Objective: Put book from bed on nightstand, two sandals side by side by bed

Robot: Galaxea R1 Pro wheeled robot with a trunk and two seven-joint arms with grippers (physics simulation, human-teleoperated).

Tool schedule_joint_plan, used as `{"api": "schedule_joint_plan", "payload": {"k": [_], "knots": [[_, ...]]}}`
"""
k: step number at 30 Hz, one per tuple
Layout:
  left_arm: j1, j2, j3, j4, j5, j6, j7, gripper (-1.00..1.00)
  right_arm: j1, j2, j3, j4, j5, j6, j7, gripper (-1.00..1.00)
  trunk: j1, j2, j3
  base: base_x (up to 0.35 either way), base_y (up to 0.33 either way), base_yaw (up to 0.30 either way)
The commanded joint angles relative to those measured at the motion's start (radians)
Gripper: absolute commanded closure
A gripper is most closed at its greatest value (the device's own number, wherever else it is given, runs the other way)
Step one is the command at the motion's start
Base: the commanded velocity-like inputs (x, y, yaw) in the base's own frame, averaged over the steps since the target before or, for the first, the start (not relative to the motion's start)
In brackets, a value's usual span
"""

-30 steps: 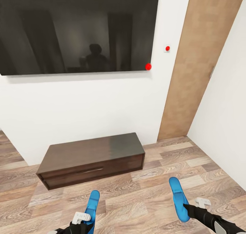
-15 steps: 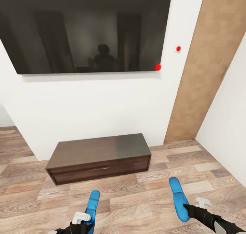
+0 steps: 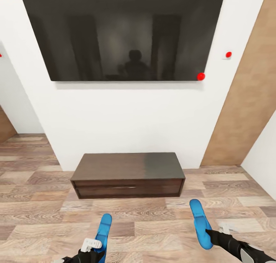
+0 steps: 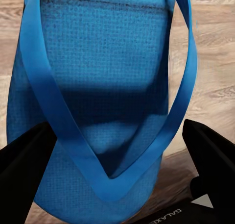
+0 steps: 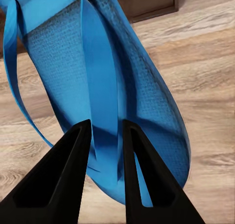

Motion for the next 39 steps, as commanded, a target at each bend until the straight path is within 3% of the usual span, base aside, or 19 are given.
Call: {"api": "schedule_joint_plan", "payload": {"k": [1, 39], "knots": [[-0.001, -0.001, 0.008, 0.0, -0.01, -0.003, -0.005, 1.0, -0.001, -0.001, -0.003, 0.001, -0.005, -0.002, 0.007, 1.0, 0.0, -0.001, -0.001, 0.0, 0.0, 0.292], [-0.001, -0.001, 0.008, 0.0, -0.01, -0.003, -0.005, 1.0, -0.001, -0.001, -0.003, 0.001, -0.005, -0.002, 0.007, 1.0, 0.0, -0.001, -0.001, 0.0, 0.0, 0.292]]}}
